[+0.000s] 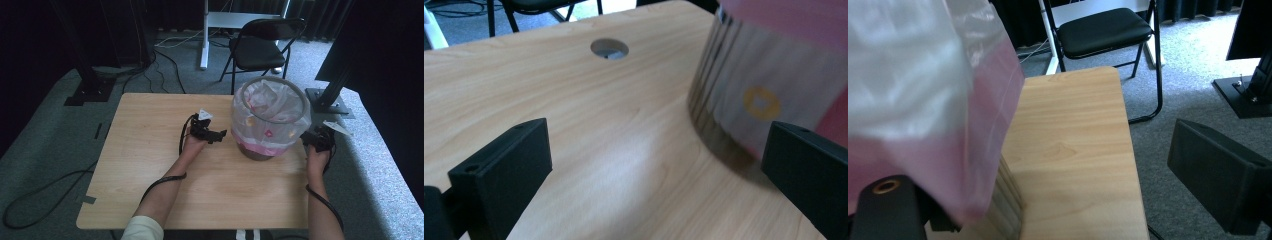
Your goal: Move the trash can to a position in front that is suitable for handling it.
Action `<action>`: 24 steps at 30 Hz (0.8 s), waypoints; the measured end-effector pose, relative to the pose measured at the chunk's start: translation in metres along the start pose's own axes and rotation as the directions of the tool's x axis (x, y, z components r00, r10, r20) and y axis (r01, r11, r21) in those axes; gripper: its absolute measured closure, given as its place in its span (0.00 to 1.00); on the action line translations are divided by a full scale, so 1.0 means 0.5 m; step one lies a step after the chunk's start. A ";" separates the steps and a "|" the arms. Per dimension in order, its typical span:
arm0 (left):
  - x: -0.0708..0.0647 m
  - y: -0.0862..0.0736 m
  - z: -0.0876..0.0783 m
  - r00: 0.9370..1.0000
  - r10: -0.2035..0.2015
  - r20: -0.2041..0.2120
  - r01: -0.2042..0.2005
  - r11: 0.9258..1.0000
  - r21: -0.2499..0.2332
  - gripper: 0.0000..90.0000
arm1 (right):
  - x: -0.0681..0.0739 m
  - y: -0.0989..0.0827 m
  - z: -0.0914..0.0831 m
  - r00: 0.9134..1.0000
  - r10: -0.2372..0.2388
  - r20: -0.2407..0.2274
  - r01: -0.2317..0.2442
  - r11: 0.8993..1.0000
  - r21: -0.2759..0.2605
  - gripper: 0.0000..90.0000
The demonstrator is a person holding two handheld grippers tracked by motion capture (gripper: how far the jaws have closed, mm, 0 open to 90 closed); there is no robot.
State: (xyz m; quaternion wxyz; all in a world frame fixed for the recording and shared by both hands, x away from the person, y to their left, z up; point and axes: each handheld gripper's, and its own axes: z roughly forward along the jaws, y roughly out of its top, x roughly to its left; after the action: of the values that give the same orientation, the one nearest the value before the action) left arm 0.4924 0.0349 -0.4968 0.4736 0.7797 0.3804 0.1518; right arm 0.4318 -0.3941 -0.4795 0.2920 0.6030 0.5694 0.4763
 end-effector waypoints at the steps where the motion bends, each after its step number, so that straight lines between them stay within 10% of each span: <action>1: -0.001 0.004 0.003 1.000 0.009 -0.008 -0.009 1.000 0.007 0.00 | 0.002 0.005 0.003 1.000 -0.002 -0.007 0.002 1.000 0.000 0.12; 24: -0.040 0.091 0.035 0.999 0.038 -0.008 -0.038 0.999 -0.003 0.00 | 0.020 0.045 0.039 0.999 -0.003 -0.045 0.004 1.000 0.014 0.13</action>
State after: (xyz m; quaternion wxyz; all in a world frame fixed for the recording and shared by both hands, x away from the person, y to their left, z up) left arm 0.5100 -0.0024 -0.4645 0.4704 0.7855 0.3670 0.1645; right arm 0.4577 -0.3850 -0.4645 0.2758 0.5933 0.5801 0.4851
